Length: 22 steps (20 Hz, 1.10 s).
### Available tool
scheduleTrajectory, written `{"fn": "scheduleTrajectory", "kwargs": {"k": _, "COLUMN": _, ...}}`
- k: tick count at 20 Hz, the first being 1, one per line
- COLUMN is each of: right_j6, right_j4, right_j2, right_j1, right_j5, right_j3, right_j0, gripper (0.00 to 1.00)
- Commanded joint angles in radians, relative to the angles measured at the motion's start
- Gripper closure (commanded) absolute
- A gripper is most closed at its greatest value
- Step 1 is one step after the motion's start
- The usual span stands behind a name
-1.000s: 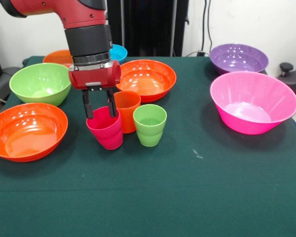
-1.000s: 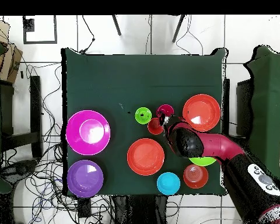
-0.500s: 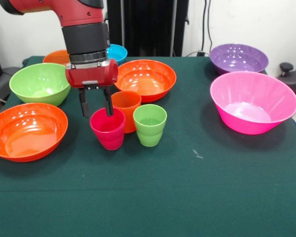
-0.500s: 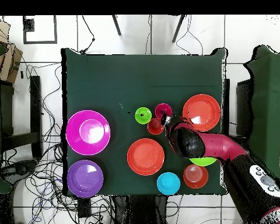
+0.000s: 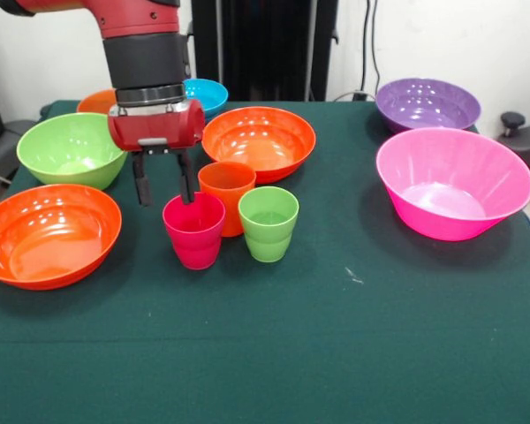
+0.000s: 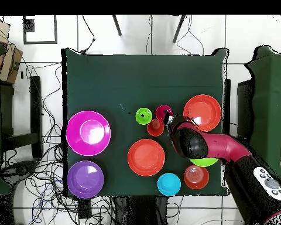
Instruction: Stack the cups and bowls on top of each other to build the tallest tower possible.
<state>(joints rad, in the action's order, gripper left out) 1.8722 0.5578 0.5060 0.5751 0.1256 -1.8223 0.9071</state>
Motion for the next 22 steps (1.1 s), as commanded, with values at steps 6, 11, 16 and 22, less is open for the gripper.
{"fn": "scheduleTrajectory", "kwargs": {"k": 6, "right_j6": 0.079, "right_j4": -0.007, "right_j2": -0.029, "right_j1": 0.019, "right_j5": 0.024, "right_j3": -0.023, "right_j0": -0.024, "gripper": 0.0}}
{"fn": "scheduleTrajectory", "kwargs": {"k": 11, "right_j6": 0.086, "right_j4": 0.0, "right_j2": -0.042, "right_j1": 0.022, "right_j5": 0.006, "right_j3": -0.025, "right_j0": -0.036, "gripper": 1.0}}
{"fn": "scheduleTrajectory", "kwargs": {"k": 16, "right_j6": 0.128, "right_j4": -0.012, "right_j2": -0.062, "right_j1": 0.016, "right_j5": -0.04, "right_j3": -0.047, "right_j0": -0.046, "gripper": 1.0}}
{"fn": "scheduleTrajectory", "kwargs": {"k": 22, "right_j6": 0.142, "right_j4": -0.015, "right_j2": -0.095, "right_j1": 0.018, "right_j5": -0.053, "right_j3": -0.046, "right_j0": -0.079, "gripper": 1.0}}
